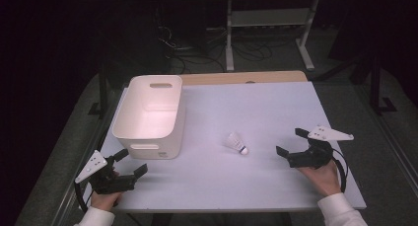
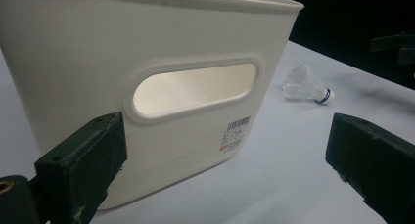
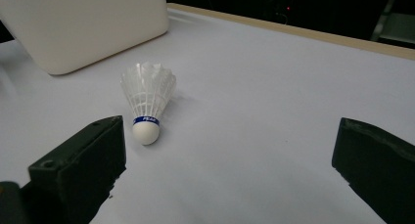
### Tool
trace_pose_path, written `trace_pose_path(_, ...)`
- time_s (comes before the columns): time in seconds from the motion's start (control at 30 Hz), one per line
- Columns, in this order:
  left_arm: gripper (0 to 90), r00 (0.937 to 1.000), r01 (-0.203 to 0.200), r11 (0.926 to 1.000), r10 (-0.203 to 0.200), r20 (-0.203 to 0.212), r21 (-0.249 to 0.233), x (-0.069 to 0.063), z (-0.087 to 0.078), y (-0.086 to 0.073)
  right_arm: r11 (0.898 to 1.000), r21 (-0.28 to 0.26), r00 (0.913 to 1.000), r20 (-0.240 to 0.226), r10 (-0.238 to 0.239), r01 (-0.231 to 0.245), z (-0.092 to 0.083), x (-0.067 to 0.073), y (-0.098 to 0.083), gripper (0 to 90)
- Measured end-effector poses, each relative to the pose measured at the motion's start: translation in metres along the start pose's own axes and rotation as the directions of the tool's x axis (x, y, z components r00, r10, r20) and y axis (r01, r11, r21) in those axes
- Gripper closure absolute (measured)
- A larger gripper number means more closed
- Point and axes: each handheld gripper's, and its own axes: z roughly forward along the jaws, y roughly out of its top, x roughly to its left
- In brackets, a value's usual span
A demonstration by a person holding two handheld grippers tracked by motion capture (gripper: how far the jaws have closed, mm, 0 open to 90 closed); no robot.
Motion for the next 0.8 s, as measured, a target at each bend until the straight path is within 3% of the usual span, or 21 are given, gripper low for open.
trace_pose_path(0.3, 1.3, 1.0, -0.003, 0.9998, 0.003, 0.0, -0.019, -0.0009, -0.0014, 0.0007, 1.0, 0.01, 1.0, -0.003, 0.001, -0.001, 0.0003, 0.0006, -0.0005, 0.0)
trace_pose_path(0.8, 1.4, 1.0, -0.003, 1.0, 0.003, -0.007, -0.009, -0.0006, -0.0008, -0.0002, 1.0, 0.029, 1.0, 0.003, 0.005, -0.006, 0.0016, 0.0017, 0.0006, 0.0)
